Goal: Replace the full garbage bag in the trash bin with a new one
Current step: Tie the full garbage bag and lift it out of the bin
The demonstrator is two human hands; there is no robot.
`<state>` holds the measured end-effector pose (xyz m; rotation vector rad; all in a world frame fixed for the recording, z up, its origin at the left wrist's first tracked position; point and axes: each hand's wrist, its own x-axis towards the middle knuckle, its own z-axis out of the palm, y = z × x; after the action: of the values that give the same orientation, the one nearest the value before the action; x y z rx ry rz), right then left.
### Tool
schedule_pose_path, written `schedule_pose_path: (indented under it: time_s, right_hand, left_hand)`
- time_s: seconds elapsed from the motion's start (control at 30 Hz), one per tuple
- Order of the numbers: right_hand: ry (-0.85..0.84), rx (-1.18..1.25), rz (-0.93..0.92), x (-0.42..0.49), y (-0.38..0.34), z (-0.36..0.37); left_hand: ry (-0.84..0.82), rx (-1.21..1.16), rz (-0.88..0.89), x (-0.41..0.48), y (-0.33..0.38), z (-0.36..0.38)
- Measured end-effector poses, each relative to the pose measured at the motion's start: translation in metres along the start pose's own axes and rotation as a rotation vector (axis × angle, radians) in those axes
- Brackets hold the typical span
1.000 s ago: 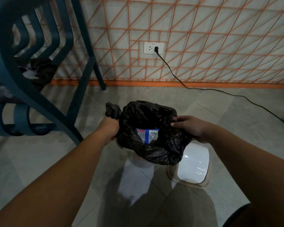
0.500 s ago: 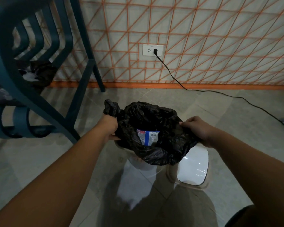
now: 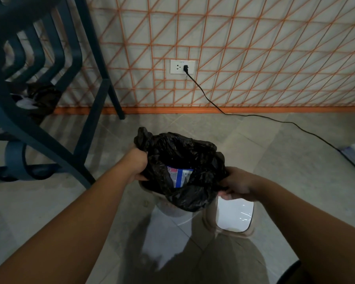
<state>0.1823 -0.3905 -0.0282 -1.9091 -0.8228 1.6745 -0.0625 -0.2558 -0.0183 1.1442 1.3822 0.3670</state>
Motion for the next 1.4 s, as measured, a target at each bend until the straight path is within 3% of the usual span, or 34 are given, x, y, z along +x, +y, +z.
schedule_pose_path:
  time_s: [0.17,0.33,0.57,0.73,1.0,1.1,1.2,1.4]
  right_hand:
    - [0.155,0.180,0.091,0.001,-0.006,-0.010]
    - [0.261,0.339,0.023,0.003,-0.011,-0.016]
    - [0.283,0.260,-0.020,0.005,-0.029,-0.016]
    - [0.442,0.237,-0.178,0.011,-0.035,-0.018]
    - [0.567,0.075,-0.556,0.011,-0.063,-0.009]
    - [0.569,0.151,-0.670,0.003,-0.081,-0.006]
    - [0.402,0.295,-0.709,0.000,-0.102,0.001]
    - [0.076,0.243,-0.562,0.001,-0.126,0.025]
  left_hand:
    - [0.042,-0.067,-0.016,0.002,0.000,0.005]
    - [0.183,-0.092,-0.073,0.004,0.006,0.005]
    - [0.291,-0.012,0.048,0.016,0.005,0.002]
    - [0.343,0.103,0.197,0.016,0.004,0.002]
    - [0.400,-0.062,0.368,0.015,0.024,0.013]
    - [0.350,-0.226,0.384,0.008,0.039,0.013]
    - [0.215,-0.364,0.433,0.003,0.055,0.017]
    - [-0.166,-0.356,0.533,-0.015,0.065,0.046]
